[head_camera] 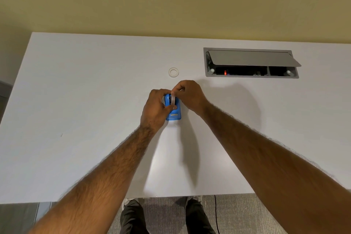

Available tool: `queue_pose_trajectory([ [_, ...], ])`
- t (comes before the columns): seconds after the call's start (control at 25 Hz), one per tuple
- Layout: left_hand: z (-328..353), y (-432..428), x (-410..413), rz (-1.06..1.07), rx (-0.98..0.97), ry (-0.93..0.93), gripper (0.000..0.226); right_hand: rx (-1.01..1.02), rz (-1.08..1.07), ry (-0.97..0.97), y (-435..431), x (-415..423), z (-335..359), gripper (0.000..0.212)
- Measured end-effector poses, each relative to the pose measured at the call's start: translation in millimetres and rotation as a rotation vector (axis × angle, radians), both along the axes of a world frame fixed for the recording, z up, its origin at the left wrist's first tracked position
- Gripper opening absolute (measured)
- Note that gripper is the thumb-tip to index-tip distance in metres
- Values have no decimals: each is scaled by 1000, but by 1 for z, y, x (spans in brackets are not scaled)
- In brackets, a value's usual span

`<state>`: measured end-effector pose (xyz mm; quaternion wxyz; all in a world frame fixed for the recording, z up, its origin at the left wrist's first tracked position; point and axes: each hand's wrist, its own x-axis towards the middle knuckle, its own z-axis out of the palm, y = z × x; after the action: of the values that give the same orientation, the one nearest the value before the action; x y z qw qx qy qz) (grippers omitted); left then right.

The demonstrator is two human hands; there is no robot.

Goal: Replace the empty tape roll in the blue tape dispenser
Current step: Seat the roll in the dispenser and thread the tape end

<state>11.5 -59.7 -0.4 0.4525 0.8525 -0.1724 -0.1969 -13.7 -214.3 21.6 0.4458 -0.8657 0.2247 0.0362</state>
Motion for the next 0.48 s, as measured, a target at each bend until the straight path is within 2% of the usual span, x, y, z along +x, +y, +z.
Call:
queue_pose_trajectory([
  [0.2,-5,0,1,-32,-22,4,45,-60,-13,-11,2,-3,0,16],
  [0.48,-7,2,3,-38,-54,-12,37,-54,35,-36,1,-9,6,9],
])
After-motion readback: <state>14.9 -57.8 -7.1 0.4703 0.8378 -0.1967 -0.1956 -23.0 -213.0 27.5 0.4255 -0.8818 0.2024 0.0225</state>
